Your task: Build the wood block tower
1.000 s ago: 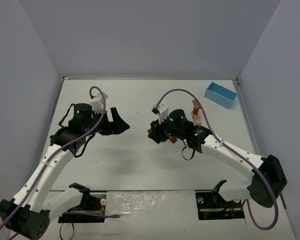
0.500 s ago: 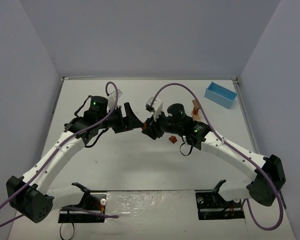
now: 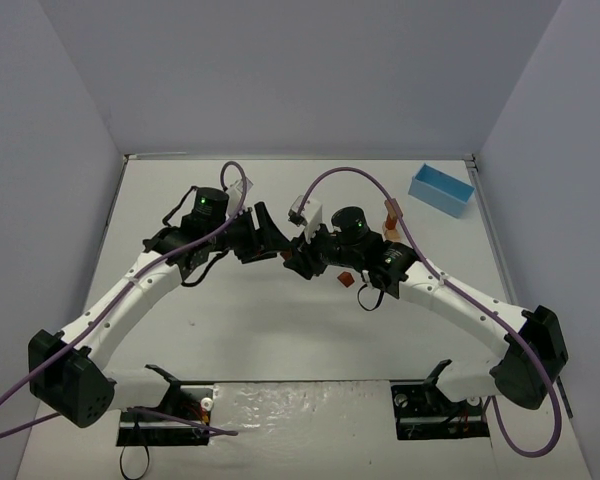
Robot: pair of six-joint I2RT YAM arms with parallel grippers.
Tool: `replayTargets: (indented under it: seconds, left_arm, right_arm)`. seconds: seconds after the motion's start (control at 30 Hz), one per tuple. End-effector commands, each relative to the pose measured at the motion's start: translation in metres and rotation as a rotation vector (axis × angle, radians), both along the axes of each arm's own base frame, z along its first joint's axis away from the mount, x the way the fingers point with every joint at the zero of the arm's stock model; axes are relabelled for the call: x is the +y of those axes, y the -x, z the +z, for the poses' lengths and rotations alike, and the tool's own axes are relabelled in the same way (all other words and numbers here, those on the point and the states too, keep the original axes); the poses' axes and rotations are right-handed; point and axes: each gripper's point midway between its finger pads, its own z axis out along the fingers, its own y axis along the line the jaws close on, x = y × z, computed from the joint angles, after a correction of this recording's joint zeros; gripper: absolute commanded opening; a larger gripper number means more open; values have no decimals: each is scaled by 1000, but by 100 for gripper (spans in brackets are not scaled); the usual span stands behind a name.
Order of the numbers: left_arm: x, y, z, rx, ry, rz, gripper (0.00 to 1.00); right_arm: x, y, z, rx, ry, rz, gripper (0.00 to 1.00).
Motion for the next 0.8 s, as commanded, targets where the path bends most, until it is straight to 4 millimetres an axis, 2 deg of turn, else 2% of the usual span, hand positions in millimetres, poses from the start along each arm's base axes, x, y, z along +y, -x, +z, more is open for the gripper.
replayTargets:
  seconds: [0.0, 0.4, 0.67, 0.77]
  left_arm:
    - [-13, -9, 35, -77, 99, -3, 51]
    - [-21, 3, 21, -50, 80, -27, 43]
    - [-18, 6, 18, -63, 68, -16, 18]
    - [-16, 6, 18, -90, 52, -23, 2]
  right_arm:
    - [11, -6, 41, -102, -86, 11, 3]
    - [10, -6, 40, -101, -87, 12, 3]
    - [10, -3, 38, -95, -84, 15, 4]
    - [9, -2, 38, -95, -84, 12, 11]
